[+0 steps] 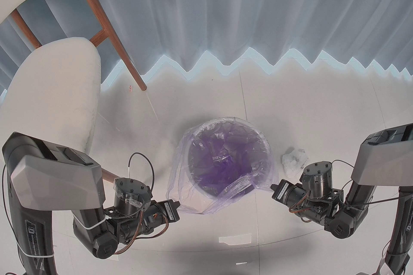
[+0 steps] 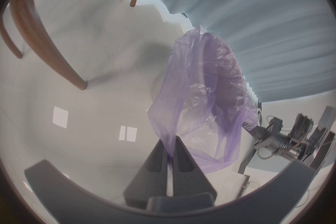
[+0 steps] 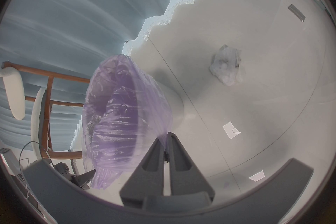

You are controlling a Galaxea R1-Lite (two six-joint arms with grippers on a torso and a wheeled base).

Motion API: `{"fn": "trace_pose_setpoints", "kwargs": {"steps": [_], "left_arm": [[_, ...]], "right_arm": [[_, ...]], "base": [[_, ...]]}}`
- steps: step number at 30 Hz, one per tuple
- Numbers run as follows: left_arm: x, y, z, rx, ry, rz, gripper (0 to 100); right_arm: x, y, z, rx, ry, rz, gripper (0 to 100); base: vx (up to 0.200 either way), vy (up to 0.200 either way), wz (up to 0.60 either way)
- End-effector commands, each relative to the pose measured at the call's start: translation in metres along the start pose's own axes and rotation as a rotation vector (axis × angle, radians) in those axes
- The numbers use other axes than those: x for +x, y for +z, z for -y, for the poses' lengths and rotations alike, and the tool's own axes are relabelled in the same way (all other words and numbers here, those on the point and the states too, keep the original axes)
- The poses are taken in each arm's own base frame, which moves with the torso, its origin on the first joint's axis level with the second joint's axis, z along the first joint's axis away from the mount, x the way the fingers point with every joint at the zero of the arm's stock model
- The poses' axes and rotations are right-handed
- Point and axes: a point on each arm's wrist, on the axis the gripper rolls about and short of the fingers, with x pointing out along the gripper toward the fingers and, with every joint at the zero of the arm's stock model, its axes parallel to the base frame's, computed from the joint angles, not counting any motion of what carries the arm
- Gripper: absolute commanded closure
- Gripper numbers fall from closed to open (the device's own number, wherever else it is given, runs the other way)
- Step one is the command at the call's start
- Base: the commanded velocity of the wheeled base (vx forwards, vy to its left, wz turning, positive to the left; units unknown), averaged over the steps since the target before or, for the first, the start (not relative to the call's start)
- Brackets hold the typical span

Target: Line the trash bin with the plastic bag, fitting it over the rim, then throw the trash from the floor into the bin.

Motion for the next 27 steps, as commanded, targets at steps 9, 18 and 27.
{"fn": "trace_pose_setpoints", "kwargs": {"steps": [9, 18, 27], "left_arm": [[0.011, -0.006, -0.027, 0.11, 0.083, -0.039, 100], [0.015, -0.005, -0.04, 0.107, 0.123, -0.038, 100], [0.025, 0.006, -0.041, 0.105, 0.112, 0.008, 100]], "right_arm": [[0.015, -0.01, 0.02, -0.057, -0.052, -0.022, 100], [0.026, 0.002, 0.045, -0.037, -0.122, 0.005, 100], [0.038, 0.012, 0.048, -0.038, -0.122, 0.042, 100]], "base": [[0.0, 0.0, 0.0], [0.0, 0.0, 0.0], [0.0, 0.0, 0.0]]}}
